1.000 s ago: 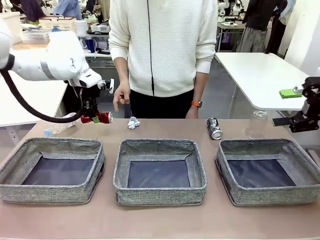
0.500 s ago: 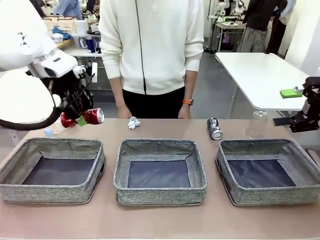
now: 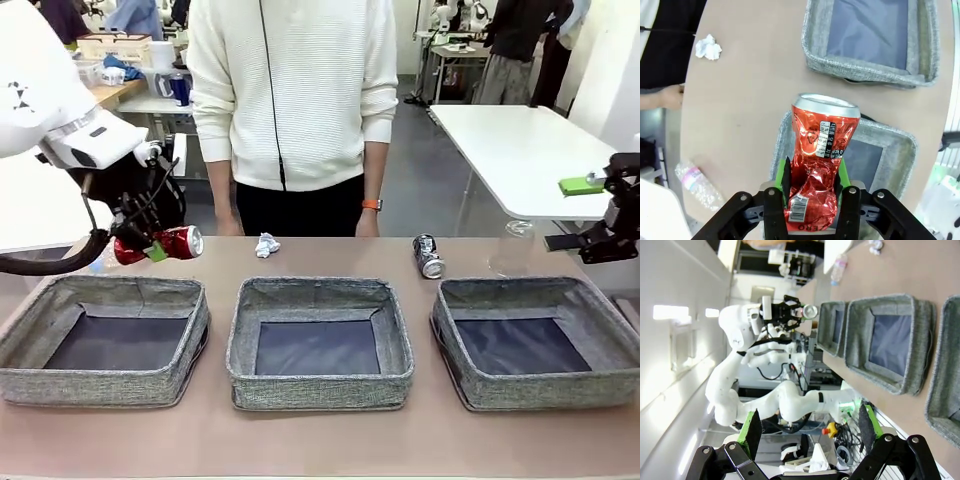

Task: Sort the waste into the appropriate baskets.
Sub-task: Pick up the waste item pointed out by the person.

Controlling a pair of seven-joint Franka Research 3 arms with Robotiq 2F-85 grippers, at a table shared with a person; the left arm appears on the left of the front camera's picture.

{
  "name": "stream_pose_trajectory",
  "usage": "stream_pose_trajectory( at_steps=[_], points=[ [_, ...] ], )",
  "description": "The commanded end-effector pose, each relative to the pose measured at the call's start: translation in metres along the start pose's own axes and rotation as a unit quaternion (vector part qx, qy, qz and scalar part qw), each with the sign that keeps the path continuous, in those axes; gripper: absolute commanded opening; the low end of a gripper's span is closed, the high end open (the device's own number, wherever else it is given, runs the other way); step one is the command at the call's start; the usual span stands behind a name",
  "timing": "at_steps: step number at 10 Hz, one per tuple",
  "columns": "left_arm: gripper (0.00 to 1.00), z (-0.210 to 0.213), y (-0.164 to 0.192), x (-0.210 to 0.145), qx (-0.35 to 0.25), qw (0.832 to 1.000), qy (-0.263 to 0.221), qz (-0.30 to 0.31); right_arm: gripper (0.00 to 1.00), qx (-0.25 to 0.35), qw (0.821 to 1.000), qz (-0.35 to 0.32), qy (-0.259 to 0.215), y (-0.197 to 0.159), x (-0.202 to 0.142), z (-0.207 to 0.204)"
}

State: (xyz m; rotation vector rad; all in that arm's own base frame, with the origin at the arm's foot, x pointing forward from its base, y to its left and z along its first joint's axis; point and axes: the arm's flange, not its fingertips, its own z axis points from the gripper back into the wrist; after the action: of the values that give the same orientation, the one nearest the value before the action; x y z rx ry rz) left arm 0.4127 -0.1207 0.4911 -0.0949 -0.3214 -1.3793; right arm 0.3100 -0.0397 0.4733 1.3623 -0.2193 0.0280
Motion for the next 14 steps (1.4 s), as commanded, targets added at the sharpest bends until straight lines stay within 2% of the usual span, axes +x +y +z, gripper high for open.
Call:
stream_pose_trajectory(
  at_steps=[1, 2, 3, 4, 6, 8, 9, 11, 13, 14],
  points=[
    [0.43, 0.001, -0.003, -0.002, 0.002, 1.000, 0.001, 0.000, 1.00, 0.009, 1.000, 0.010, -0.003, 0.001, 0.002, -0.001],
    [0.43, 0.000, -0.003, 0.008, -0.006, 0.999, -0.013, 0.043, 1.00, 0.009, 1.000, 0.010, -0.003, 0.001, 0.002, -0.001],
    [0.43, 0.015, -0.009, 0.032, 0.000, 0.996, 0.002, 0.092, 1.00, 0.009, 1.000, 0.010, -0.003, 0.001, 0.002, -0.001],
    [0.43, 0.034, -0.018, 0.067, -0.013, 0.987, 0.003, 0.162, 1.00, 0.009, 1.000, 0.010, -0.003, 0.001, 0.002, -0.001],
    [0.43, 0.063, -0.049, 0.139, -0.010, 0.961, 0.039, 0.275, 1.00, 0.009, 1.000, 0.010, -0.003, 0.001, 0.002, -0.001],
    [0.43, 0.081, -0.077, 0.187, 0.002, 0.921, 0.055, 0.386, 1.00, 0.009, 1.000, 0.010, -0.003, 0.001, 0.002, -0.001],
    [0.43, 0.092, -0.088, 0.211, 0.003, 0.887, 0.081, 0.454, 1.00, 0.009, 1.000, 0.010, -0.003, 0.001, 0.002, -0.001],
    [0.43, 0.127, -0.096, 0.254, 0.003, 0.859, 0.093, 0.504, 1.00, 0.009, 1.000, 0.010, -0.003, 0.001, 0.002, -0.001],
    [0.43, 0.163, -0.097, 0.288, 0.040, 0.849, 0.110, 0.515, 1.00, 0.009, 1.000, 0.010, -0.003, 0.001, 0.002, -0.001],
    [0.43, 0.173, -0.099, 0.303, 0.045, 0.853, 0.116, 0.507, 1.00, 0.009, 1.000, 0.010, -0.003, 0.001, 0.002, -0.001]
  ],
)
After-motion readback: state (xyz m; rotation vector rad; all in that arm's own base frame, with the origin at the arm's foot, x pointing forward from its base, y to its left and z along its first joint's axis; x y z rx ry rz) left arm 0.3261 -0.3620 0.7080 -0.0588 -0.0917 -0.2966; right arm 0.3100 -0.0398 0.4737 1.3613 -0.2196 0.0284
